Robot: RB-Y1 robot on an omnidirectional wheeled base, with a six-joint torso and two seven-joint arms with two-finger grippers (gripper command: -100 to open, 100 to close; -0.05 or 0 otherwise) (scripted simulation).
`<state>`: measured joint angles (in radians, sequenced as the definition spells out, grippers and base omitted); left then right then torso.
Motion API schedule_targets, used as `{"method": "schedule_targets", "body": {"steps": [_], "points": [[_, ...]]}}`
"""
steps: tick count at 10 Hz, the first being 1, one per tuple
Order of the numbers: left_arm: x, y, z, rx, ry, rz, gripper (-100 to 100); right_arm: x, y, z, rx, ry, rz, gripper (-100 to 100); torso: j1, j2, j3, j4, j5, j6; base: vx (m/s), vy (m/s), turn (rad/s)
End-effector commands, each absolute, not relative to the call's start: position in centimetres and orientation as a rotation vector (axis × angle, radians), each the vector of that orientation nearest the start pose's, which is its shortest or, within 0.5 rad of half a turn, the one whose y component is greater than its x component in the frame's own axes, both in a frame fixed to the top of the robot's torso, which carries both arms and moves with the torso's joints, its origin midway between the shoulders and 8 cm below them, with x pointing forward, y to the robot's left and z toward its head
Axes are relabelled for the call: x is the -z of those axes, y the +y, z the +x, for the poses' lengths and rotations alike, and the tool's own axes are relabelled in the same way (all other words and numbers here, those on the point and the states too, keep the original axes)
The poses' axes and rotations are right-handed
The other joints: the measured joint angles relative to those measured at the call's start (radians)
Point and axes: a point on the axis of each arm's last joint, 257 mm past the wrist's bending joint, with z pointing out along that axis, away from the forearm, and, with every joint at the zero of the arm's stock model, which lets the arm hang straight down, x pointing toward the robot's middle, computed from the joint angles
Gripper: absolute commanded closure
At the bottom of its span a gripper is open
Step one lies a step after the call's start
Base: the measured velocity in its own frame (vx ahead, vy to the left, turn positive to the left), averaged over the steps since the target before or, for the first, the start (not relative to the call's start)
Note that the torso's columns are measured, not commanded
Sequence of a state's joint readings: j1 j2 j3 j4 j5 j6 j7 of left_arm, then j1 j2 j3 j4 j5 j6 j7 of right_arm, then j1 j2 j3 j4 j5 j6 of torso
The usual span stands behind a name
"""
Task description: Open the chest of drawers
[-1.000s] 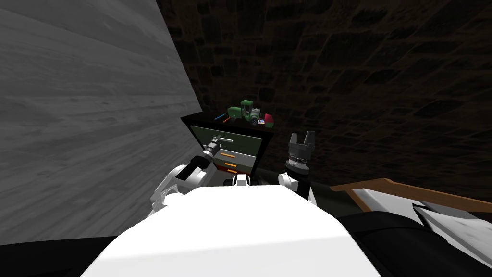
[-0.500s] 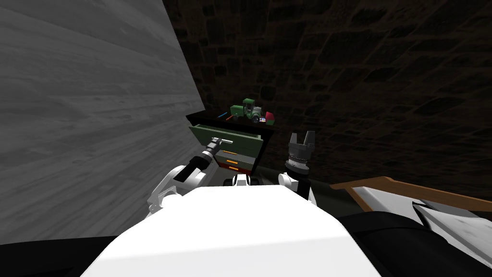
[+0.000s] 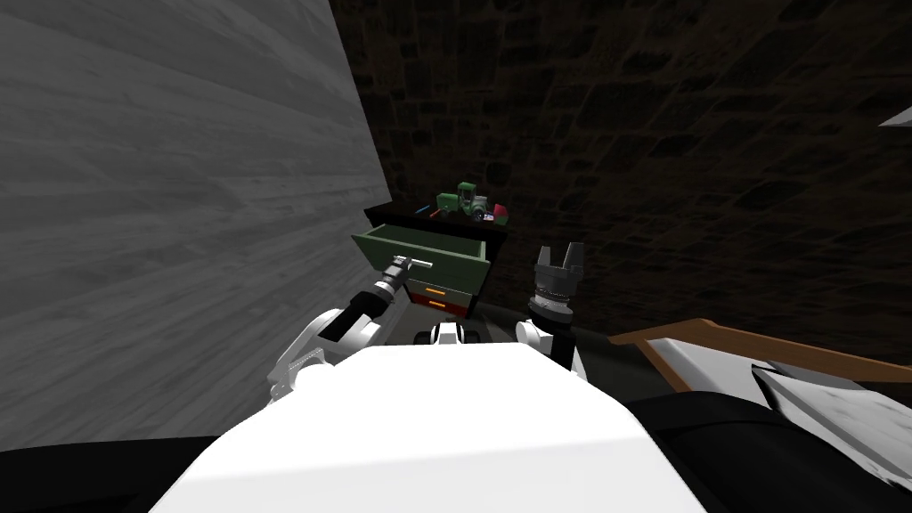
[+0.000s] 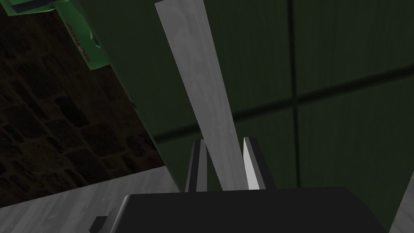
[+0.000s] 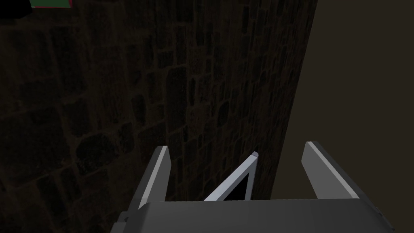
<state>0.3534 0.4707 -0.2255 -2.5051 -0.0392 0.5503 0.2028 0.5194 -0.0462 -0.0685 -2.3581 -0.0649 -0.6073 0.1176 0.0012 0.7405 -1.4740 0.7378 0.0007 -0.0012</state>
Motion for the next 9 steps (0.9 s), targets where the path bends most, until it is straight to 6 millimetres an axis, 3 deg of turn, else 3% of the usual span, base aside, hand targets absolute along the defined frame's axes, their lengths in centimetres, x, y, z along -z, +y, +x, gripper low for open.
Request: {"method": "schedule_targets", "body": {"steps": [1, 8, 9], "points": [[8.1, 18.6, 41.3, 1.192, 1.500, -0.965, -100, -7.3, -29.5, 30.1, -1.196, 0.518, 0.477, 0, -0.002, -0.006, -0.004, -0.001, -0.001, 0.001, -0.002, -0.006, -0.018], [4.2, 19.0, 41.8, 1.187, 1.498, -0.965, -100, -7.3, -29.5, 30.1, -1.196, 0.518, 0.477, 0, -0.001, 0.004, 0.001, 0.006, -0.003, -0.001, 0.000, -0.010, -0.007], [5.6, 19.0, 41.6, 1.180, 1.518, -0.986, -100, -7.3, -29.5, 30.1, -1.196, 0.518, 0.477, 0, -0.002, 0.006, 0.001, 0.009, -0.004, -0.001, 0.000, 0.000, 0.000]]}}
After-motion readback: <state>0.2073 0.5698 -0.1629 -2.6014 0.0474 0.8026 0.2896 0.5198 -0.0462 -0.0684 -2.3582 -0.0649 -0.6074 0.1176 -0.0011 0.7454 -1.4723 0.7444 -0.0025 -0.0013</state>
